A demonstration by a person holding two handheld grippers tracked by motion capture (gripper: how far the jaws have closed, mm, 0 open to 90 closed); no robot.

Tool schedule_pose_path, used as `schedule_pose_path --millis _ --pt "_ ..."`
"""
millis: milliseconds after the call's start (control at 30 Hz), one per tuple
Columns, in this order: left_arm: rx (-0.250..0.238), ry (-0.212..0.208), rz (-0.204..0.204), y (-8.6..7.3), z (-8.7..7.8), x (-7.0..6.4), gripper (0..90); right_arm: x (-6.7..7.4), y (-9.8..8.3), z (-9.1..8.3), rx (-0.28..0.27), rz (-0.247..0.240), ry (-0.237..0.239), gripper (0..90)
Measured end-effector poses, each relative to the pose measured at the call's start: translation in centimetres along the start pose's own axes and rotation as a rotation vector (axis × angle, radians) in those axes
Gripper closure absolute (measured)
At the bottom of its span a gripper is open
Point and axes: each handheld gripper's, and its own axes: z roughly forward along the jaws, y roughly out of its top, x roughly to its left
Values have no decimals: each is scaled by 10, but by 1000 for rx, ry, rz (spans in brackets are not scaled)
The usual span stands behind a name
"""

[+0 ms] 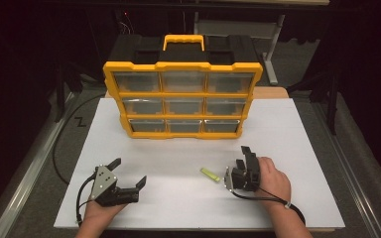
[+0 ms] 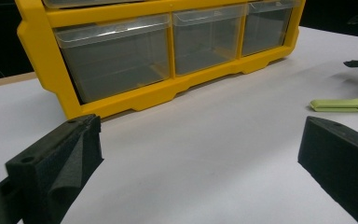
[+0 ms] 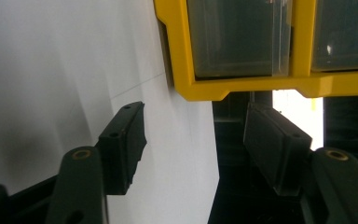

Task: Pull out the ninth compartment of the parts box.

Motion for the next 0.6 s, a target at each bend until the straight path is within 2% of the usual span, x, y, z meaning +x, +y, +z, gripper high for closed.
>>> schedule_pose_path --millis 200,300,400,600 --pt "3 -9 6 0 1 -1 3 -2 8 5 1 -1 -9 498" --pt "6 -12 8 0 2 -1 3 -4 11 7 6 1 -6 519" --pt "4 -13 6 0 1 -1 3 -7 13 9 3 -16 -19 542" --pt "-1 -11 1 0 1 -1 3 -10 18 13 13 -4 -18 566"
